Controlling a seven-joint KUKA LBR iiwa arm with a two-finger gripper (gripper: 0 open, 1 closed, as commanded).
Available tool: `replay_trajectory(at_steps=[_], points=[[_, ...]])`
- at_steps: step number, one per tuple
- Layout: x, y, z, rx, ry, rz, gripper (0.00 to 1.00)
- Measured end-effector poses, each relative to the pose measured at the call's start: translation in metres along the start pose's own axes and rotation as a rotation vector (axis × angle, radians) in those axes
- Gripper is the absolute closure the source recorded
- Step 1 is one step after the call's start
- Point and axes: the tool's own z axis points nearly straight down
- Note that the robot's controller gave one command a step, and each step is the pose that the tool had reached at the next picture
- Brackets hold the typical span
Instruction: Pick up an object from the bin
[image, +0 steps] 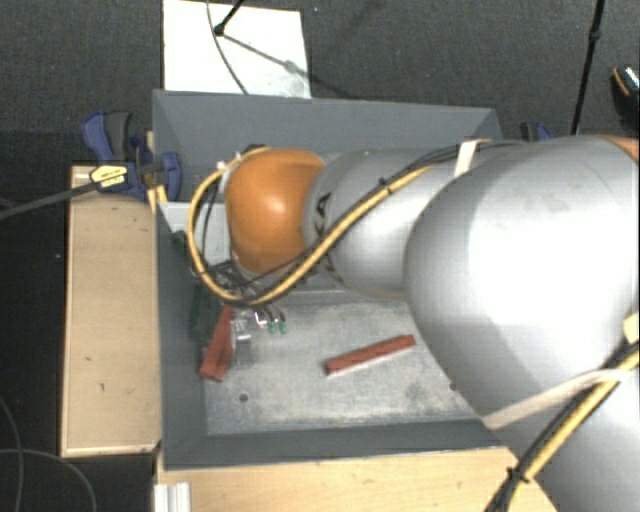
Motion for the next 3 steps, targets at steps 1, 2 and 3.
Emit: replay_trajectory(at_steps=[1, 2, 3], points=[[0.024, -0.008, -0.003, -0.005, -0.008, -0.517, 0.0], [0.0, -0.007, 0.0, -0.003, -0.009, -0.731, 0.0], [0.001, -0.008, 0.001, -0.003, -0.001, -0.727, 1.0]])
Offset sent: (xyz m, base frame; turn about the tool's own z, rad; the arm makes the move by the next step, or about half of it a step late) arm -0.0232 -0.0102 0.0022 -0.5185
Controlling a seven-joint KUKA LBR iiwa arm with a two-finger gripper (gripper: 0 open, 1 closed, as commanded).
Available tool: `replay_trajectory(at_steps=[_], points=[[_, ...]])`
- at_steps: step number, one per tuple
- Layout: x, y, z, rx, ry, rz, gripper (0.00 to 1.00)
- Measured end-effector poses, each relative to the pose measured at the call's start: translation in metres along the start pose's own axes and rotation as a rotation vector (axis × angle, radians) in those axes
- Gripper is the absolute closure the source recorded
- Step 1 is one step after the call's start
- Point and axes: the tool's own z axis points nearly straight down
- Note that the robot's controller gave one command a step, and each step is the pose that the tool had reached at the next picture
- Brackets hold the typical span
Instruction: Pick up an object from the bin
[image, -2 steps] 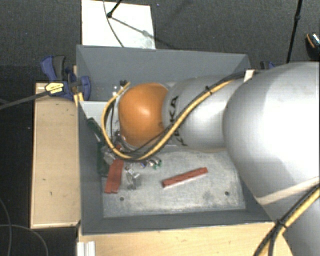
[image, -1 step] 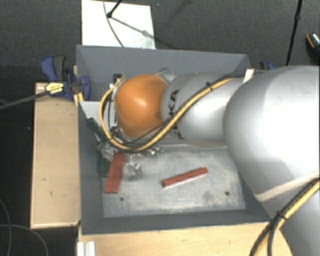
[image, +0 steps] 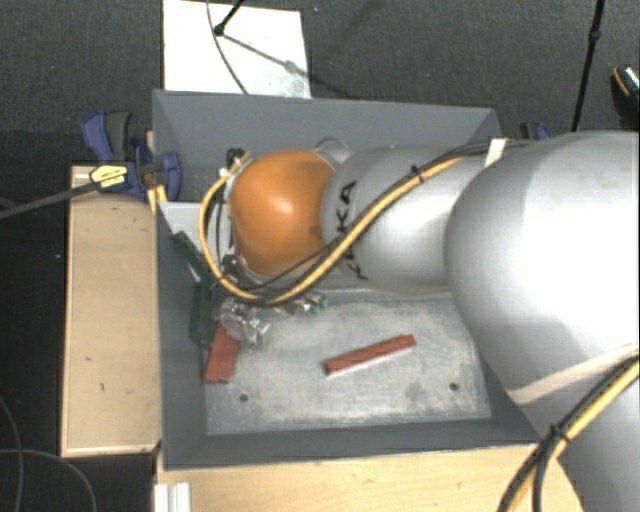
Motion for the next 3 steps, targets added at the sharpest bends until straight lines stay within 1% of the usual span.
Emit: replay_trajectory(at_steps=[1, 2, 3], points=[[0.007, 0.002, -0.16, 0.008, -0.018, -0.297, 1.0], [0.008, 0.003, -0.156, 0.001, -0.011, -0.293, 0.0], [0.04, 0.004, -0.052, 0.0, -0.006, -0.708, 0.0]])
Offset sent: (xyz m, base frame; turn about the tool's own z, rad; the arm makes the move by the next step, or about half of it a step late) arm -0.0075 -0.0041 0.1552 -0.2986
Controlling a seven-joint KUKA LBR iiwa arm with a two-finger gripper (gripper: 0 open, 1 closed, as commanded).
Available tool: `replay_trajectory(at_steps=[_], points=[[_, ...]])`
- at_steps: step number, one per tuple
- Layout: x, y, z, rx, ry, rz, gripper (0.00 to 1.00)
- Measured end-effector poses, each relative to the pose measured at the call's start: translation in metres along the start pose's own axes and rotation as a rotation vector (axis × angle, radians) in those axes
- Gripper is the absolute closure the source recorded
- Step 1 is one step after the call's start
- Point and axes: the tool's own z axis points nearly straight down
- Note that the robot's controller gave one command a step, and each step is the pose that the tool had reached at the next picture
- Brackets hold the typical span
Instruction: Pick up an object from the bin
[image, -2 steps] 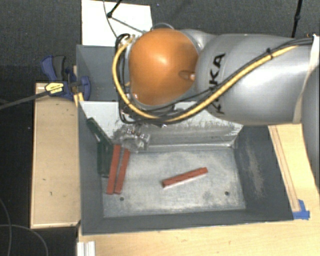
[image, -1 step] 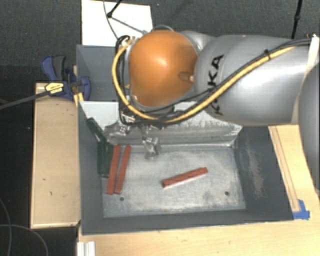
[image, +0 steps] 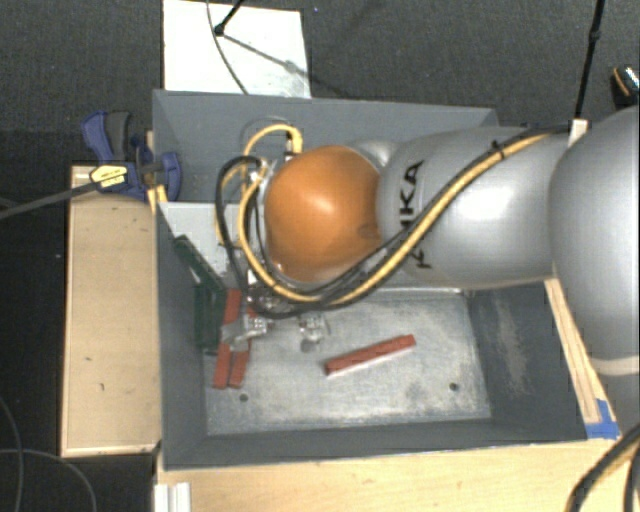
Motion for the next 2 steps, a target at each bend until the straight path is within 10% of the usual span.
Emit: replay_trajectory(at_steps=[1, 2], points=[[0.027, 0.004, 0.03, 0.0, 0.001, -0.227, 0.0], [0.106, 0.015, 0.018, -0.002, 0.004, -0.755, 0.0]])
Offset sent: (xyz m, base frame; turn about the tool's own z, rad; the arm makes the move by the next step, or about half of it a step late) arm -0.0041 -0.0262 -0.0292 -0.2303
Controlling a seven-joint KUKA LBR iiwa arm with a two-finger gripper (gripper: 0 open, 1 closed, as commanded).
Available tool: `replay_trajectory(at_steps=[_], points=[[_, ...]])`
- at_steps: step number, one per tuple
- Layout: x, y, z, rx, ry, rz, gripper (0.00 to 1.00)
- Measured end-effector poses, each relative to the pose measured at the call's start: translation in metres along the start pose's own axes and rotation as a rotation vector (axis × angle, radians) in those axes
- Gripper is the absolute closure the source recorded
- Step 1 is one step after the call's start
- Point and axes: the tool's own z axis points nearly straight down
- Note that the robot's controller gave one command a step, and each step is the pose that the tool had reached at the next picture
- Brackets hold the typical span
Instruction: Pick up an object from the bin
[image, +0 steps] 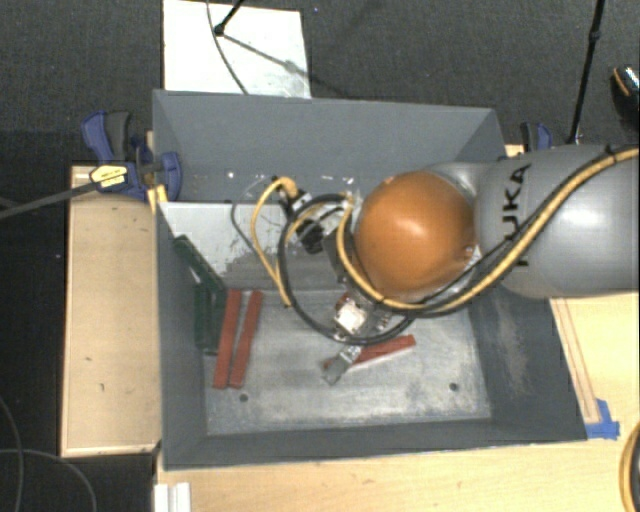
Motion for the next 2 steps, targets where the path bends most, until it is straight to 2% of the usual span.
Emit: replay_trajectory(at_steps=[1, 2], points=[[0.047, 0.025, 0.036, -0.004, -0.003, -0.128, 0.0], [0.07, 0.025, 0.034, 0.006, 0.0, -0.269, 0.0]])
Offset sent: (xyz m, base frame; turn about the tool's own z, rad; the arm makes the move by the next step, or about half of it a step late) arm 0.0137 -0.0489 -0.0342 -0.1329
